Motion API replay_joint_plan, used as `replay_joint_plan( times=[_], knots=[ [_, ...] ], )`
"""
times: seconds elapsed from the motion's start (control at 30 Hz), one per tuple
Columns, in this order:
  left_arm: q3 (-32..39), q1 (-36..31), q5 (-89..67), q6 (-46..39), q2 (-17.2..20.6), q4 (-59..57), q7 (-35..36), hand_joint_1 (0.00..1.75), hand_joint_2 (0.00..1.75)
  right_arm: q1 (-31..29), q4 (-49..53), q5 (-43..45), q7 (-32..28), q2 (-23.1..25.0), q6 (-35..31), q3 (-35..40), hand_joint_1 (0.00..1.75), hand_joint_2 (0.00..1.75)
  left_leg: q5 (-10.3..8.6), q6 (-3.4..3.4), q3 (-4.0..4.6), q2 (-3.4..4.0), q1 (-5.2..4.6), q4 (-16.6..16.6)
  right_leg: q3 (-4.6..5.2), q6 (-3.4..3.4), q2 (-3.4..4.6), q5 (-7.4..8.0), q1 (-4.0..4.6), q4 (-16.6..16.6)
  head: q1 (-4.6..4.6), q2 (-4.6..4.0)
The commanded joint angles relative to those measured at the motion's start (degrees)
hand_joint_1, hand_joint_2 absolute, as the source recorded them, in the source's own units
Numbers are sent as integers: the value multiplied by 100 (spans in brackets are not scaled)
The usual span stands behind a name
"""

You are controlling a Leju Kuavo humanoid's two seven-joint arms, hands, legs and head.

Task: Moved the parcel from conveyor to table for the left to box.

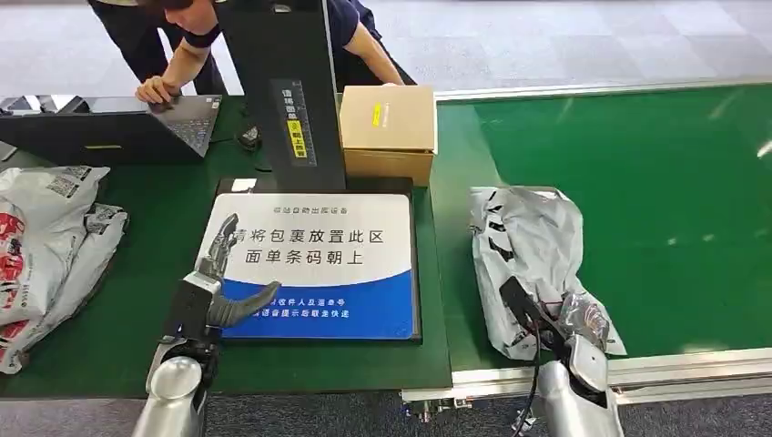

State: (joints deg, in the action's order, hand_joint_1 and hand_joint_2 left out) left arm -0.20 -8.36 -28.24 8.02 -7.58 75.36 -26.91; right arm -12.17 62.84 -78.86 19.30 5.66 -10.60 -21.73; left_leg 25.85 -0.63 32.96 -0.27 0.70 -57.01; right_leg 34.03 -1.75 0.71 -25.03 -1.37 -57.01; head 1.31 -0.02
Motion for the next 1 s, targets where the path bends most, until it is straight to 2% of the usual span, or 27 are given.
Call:
replay_joint_plan(
  times=[0.03,0.37,0.4,0.67,1.0],
  knots=[
    [56,-157,-47,31,-64,-162,58,0,175,6,-53,-37,-33,175,-31,-302,161,175,1,2,-16,-6,1,6,-18,14,-14,-4,5,5,0,0],
    [68,-153,-51,28,-75,-161,58,0,175,55,92,-101,-26,213,-157,-306,164,175,0,2,-17,-4,0,9,-17,13,-12,-4,3,5,0,0],
    [72,-137,-55,30,-79,-135,58,0,175,95,229,-118,-39,248,-212,-311,157,175,1,1,-9,-4,1,4,-11,11,-10,-3,3,3,0,0],
    [171,-66,-91,43,-111,-44,66,0,175,627,1916,-365,-196,549,-626,180,162,175,6,0,-14,5,-2,4,-11,19,-5,-9,2,-4,0,0],
    [173,-178,-84,-18,-86,-206,7,0,175,902,2847,-490,-333,570,-1324,823,162,175,3,2,-12,6,-1,5,-10,16,-4,-4,2,-1,2,0]
  ],
)
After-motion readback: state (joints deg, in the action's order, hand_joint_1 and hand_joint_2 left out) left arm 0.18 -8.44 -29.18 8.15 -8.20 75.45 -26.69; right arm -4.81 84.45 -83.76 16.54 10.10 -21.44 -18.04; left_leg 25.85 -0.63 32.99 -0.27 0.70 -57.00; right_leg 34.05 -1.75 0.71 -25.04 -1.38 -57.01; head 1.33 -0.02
